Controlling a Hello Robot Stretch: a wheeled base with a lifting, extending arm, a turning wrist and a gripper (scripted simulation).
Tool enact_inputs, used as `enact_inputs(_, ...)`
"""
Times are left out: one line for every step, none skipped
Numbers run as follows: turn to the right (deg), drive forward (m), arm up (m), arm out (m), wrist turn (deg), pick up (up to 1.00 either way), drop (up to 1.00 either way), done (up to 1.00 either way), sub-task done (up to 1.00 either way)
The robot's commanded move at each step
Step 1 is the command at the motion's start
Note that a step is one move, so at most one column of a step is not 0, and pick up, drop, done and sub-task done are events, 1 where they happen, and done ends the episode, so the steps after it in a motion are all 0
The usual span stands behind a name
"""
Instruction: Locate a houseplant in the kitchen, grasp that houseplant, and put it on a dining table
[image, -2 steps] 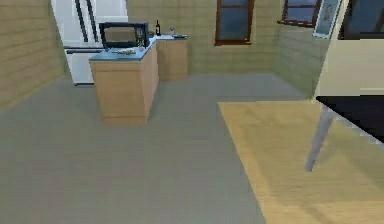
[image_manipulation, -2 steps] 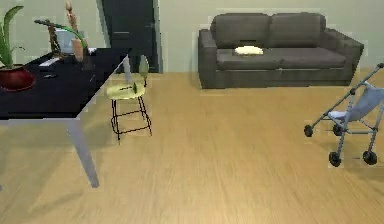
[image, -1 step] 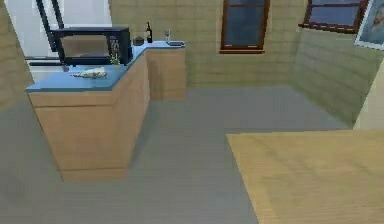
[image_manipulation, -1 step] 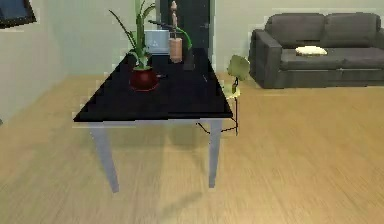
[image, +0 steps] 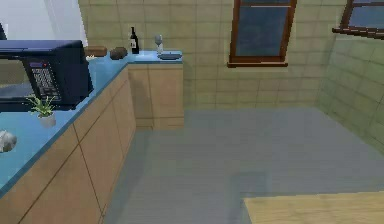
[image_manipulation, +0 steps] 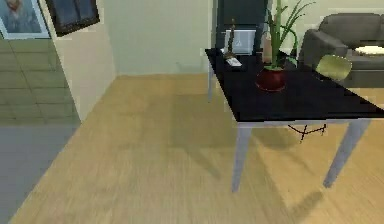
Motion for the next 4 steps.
enact_inputs(6.0,0.0,0.0,0.0,0.0,0.0,0.0,0.0,0.0)
enact_inputs(0.0,0.45,0.0,0.0,0.0,0.0,0.0,0.0,0.0)
enact_inputs(-45.0,0.0,0.0,0.0,0.0,0.0,0.0,0.0,0.0)
enact_inputs(-45.0,0.0,0.0,0.0,0.0,0.0,0.0,0.0,0.0)
